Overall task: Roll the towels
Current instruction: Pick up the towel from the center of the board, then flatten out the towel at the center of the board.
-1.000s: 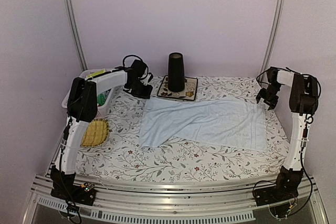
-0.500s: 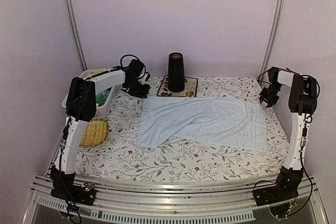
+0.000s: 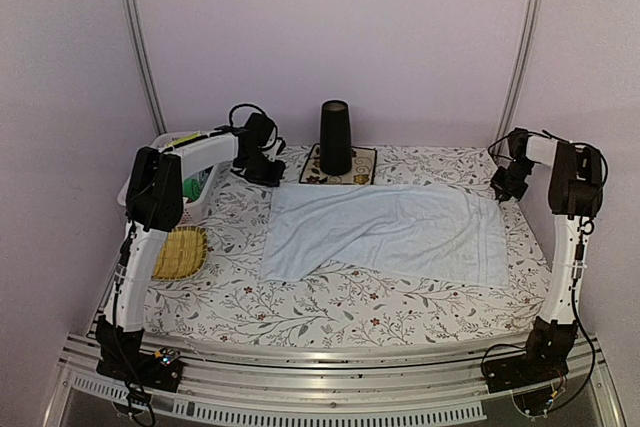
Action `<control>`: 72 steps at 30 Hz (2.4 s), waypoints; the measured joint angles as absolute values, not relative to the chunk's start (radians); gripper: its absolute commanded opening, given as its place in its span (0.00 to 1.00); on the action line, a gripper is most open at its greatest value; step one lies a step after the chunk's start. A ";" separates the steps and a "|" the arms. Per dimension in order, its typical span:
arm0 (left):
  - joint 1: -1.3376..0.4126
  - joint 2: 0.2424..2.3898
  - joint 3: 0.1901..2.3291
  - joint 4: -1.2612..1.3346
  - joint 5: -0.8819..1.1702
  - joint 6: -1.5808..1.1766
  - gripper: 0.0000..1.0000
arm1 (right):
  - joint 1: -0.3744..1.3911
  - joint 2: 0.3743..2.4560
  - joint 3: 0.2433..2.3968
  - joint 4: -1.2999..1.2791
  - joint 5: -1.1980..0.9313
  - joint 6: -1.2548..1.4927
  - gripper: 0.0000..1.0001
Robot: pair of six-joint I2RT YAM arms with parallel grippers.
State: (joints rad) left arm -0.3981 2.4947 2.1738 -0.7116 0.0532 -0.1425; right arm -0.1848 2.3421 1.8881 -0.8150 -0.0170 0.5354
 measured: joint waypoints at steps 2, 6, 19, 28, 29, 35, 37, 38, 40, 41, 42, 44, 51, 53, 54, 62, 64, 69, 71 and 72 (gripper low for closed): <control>-0.398 2.494 2.174 -0.712 0.041 -0.139 0.00 | -0.181 2.339 1.881 -0.807 -0.006 0.535 0.02; -0.398 2.478 2.173 -0.717 0.007 -0.131 0.00 | -0.170 2.316 1.851 -0.795 0.009 0.530 0.02; -0.378 2.229 2.157 -0.708 -0.051 -0.086 0.00 | -0.077 1.933 1.769 -0.781 0.070 0.447 0.02; -0.379 1.834 1.872 -0.657 -0.110 -0.063 0.00 | -0.046 1.568 1.602 -0.774 0.097 0.401 0.02; -0.379 1.784 1.831 -0.652 -0.114 -0.064 0.00 | -0.044 1.522 1.572 -0.780 0.098 0.399 0.02; -0.385 1.478 1.576 -0.632 -0.121 -0.083 0.00 | -0.022 1.251 1.456 -0.844 0.099 0.400 0.02; -0.400 1.370 1.496 -0.631 -0.128 -0.096 0.00 | -0.011 1.175 1.452 -0.874 0.099 0.401 0.02; -0.412 1.320 1.467 -0.636 -0.138 -0.101 0.00 | -0.007 1.142 1.452 -0.886 0.099 0.403 0.02; -0.447 1.242 1.435 -0.650 -0.167 -0.109 0.00 | -0.004 1.082 1.464 -0.931 0.101 0.406 0.02; -0.468 1.207 1.425 -0.659 -0.181 -0.112 0.00 | -0.003 1.064 1.479 -0.957 0.104 0.408 0.02; -0.482 1.184 1.423 -0.668 -0.193 -0.116 0.00 | -0.002 1.053 1.494 -0.977 0.107 0.409 0.02; -0.508 1.148 1.425 -0.679 -0.214 -0.124 0.00 | -0.001 1.049 1.536 -1.021 0.118 0.411 0.02; -0.509 1.264 1.489 -0.704 -0.277 -0.125 0.00 | 0.002 1.138 1.588 -1.073 0.179 0.408 0.02; -0.501 1.354 1.486 -0.700 -0.274 -0.124 0.00 | 0.002 1.188 1.553 -1.049 0.202 0.404 0.02; -0.494 1.380 1.481 -0.696 -0.274 -0.124 0.00 | 0.002 1.213 1.530 -1.034 0.210 0.403 0.02; -0.453 1.694 1.452 -0.617 -0.249 -0.081 0.00 | 0.002 1.521 1.381 -0.856 0.274 0.356 0.02; -0.443 1.782 1.462 -0.583 -0.247 -0.065 0.00 | 0.002 1.586 1.382 -0.802 0.285 0.341 0.02; -0.414 1.990 1.510 -0.529 -0.242 -0.047 0.00 | 0.004 1.781 1.440 -0.702 0.303 0.307 0.02; -0.403 2.059 1.540 -0.515 -0.243 -0.041 0.00 | 0.007 1.836 1.465 -0.678 0.302 0.295 0.02; -0.398 2.083 1.555 -0.513 -0.244 -0.037 0.00 | 0.007 1.858 1.480 -0.668 0.302 0.290 0.02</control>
State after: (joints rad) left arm -0.3985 2.0830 1.5555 -0.5129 -0.2436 -0.0372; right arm 0.0074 1.8584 1.4799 -0.6682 0.3016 0.2905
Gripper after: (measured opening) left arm 0.008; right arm 0.033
